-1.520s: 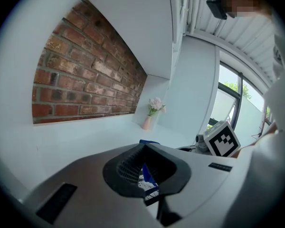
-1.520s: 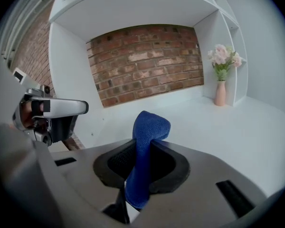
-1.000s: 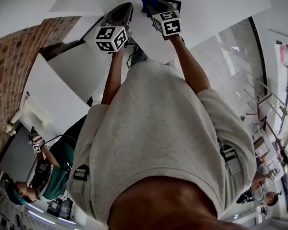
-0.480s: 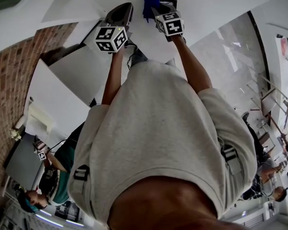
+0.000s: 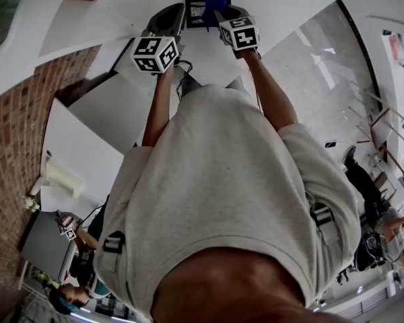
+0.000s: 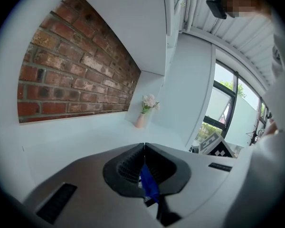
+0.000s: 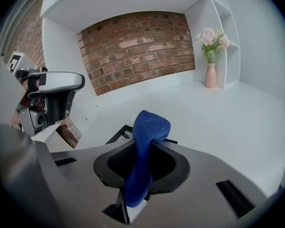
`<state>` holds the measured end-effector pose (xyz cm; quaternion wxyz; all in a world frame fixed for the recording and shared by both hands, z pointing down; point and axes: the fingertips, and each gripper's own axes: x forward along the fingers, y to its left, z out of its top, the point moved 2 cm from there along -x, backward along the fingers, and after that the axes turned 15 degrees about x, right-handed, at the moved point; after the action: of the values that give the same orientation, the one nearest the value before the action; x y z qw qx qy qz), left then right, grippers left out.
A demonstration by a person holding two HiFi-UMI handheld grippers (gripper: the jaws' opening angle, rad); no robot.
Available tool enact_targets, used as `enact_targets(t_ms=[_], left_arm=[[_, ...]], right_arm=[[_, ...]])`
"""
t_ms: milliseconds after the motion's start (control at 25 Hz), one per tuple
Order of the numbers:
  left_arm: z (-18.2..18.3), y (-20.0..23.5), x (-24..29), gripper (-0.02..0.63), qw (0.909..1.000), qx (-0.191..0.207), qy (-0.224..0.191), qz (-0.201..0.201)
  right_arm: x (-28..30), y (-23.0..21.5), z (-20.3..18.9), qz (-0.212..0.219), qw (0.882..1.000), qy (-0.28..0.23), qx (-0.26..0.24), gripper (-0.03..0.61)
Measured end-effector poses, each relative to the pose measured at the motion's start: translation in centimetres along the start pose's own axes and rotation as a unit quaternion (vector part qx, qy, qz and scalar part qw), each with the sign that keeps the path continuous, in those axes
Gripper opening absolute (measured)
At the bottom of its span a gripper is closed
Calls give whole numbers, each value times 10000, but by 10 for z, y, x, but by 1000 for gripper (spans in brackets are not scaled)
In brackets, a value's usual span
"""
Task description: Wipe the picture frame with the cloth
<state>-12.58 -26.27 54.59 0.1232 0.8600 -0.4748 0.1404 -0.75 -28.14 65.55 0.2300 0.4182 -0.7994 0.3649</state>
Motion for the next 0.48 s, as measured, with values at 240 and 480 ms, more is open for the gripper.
enact_targets(t_ms=[240,480], left_arm=[[3,-12,15,17,9998,75,-3,-199],[10,-26,28,17,9993,148,-15,-351]], right_arm=[[-9,-21,-1,-191,9997,-82,111,78],[-24,-43,-3,-361,9990,-118,225,78]])
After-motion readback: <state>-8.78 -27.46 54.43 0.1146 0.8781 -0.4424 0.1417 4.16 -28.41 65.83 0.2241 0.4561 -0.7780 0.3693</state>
